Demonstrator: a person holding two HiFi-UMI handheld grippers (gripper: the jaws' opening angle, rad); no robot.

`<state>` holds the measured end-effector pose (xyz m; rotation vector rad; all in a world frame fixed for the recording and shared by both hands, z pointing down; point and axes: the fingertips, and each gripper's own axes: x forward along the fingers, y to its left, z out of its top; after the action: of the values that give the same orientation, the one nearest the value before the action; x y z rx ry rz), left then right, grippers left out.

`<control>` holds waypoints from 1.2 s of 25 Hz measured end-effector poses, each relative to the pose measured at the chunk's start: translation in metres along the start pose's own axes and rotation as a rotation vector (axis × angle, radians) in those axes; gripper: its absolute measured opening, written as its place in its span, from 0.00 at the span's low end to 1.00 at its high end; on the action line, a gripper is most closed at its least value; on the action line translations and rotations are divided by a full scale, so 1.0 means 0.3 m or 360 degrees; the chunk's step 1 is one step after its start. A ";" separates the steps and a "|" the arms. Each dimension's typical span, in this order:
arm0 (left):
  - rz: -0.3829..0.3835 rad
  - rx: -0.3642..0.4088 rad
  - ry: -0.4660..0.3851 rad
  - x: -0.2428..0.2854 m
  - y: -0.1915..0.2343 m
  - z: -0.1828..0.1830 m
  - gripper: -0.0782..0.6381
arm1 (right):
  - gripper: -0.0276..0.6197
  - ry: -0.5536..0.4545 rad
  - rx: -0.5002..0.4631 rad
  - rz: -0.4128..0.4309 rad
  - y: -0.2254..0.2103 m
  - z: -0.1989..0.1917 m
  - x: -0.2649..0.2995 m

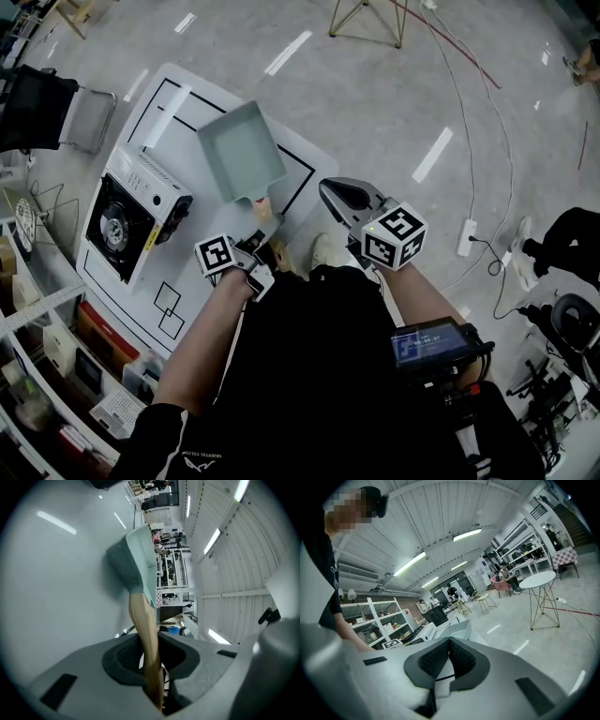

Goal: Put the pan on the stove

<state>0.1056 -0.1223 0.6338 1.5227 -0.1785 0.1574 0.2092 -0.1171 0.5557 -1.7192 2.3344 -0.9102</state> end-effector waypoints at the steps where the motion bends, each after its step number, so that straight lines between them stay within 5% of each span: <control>1: -0.0016 -0.0015 -0.0018 -0.006 -0.002 0.002 0.23 | 0.08 0.0001 0.0000 0.0002 0.002 -0.003 -0.001; 30: -0.0204 0.0025 -0.0119 -0.079 -0.114 -0.073 0.23 | 0.08 0.0025 -0.0058 0.0102 0.096 -0.057 -0.061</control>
<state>0.0902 -0.1017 0.5944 1.5521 -0.1389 -0.0005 0.1844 -0.0885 0.5500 -1.6453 2.4160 -0.8790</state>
